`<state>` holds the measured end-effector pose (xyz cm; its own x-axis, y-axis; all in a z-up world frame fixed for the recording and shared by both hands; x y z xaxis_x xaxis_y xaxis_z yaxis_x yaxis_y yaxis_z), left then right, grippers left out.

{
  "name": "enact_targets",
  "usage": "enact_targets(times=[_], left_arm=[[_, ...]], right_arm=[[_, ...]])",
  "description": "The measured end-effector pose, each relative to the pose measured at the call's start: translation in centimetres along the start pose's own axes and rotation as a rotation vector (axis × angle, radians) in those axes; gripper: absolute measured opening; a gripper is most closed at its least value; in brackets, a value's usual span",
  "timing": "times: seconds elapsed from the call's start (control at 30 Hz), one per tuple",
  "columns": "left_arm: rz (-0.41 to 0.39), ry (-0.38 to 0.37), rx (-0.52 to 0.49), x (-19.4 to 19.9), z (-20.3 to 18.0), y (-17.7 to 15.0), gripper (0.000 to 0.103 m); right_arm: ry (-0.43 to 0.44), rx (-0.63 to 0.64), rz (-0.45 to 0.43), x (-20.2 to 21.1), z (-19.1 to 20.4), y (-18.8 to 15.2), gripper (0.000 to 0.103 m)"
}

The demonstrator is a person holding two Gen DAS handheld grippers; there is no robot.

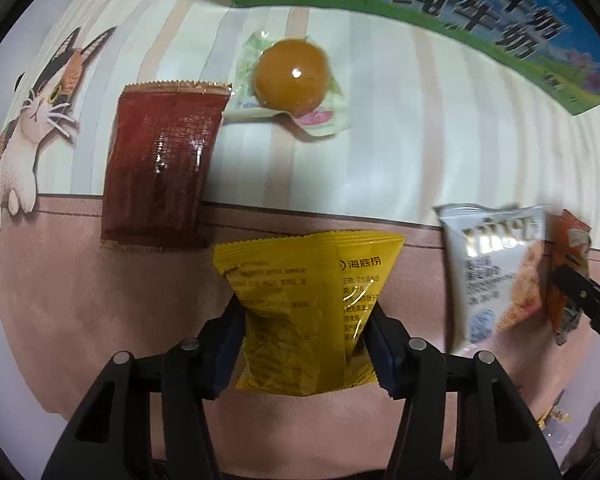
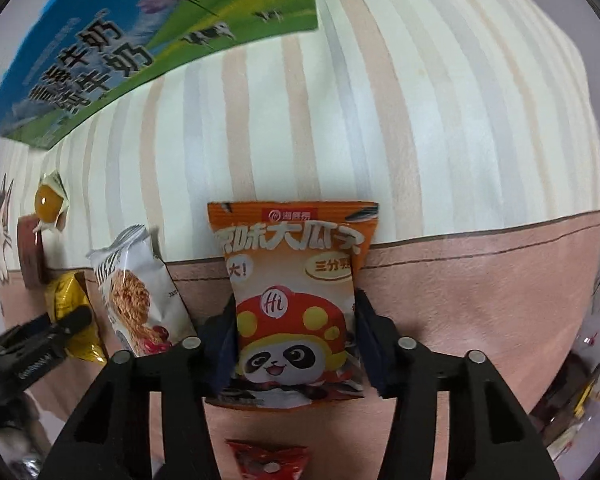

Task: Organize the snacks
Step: 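Carry the yellow chip bag and panda bag into the box and open both tools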

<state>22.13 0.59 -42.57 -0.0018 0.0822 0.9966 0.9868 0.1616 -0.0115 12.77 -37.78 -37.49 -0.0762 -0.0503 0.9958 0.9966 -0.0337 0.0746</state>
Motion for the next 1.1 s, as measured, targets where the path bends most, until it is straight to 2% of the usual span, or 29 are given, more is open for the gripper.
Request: enact_targets(times=[0.17,0.33,0.5,0.6,0.67,0.83,0.93,1.1], left_arm=[[-0.021,-0.050,-0.033,3.5,-1.5,0.1,0.052],[-0.090,-0.153,-0.063,9.8,-4.4,1.9,0.052],[-0.142,-0.267,-0.102,16.6,-8.3,6.3,0.052],[-0.185,-0.279,-0.131,19.4,-10.4,10.7,0.052],[-0.219,-0.263,-0.144,20.7,-11.7,14.5,0.052],[-0.217,-0.216,-0.148,20.2,-14.2,22.3,0.052],[-0.166,-0.187,-0.139,18.3,-15.6,26.4,0.052],[-0.113,-0.141,-0.145,14.8,-17.3,30.4,0.053]], right_arm=[[0.034,-0.020,-0.046,1.7,0.5,0.1,0.051],[0.102,-0.014,-0.136,6.0,2.3,2.0,0.051],[0.172,0.013,-0.258,12.7,3.9,6.4,0.051],[0.201,0.030,-0.323,17.0,4.2,10.0,0.051],[0.187,0.044,-0.366,19.2,4.2,13.4,0.051],[0.122,0.047,-0.387,20.4,3.6,21.6,0.051],[0.111,0.008,-0.339,18.7,2.1,25.9,0.051],[0.109,-0.037,-0.282,16.1,0.3,30.7,0.051]])
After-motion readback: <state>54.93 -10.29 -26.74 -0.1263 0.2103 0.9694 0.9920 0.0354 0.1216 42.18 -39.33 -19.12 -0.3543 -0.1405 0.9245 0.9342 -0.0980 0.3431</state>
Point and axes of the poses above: each gripper's, at about its wrist camera, not at the fingertips, and x roughly against the way its jaws point, z to its left, y to its top, the point moved 9 cm from there along -x, roughly the way its jaws point, and after that the axes turned 12 degrees about x, right-handed, at the moved point
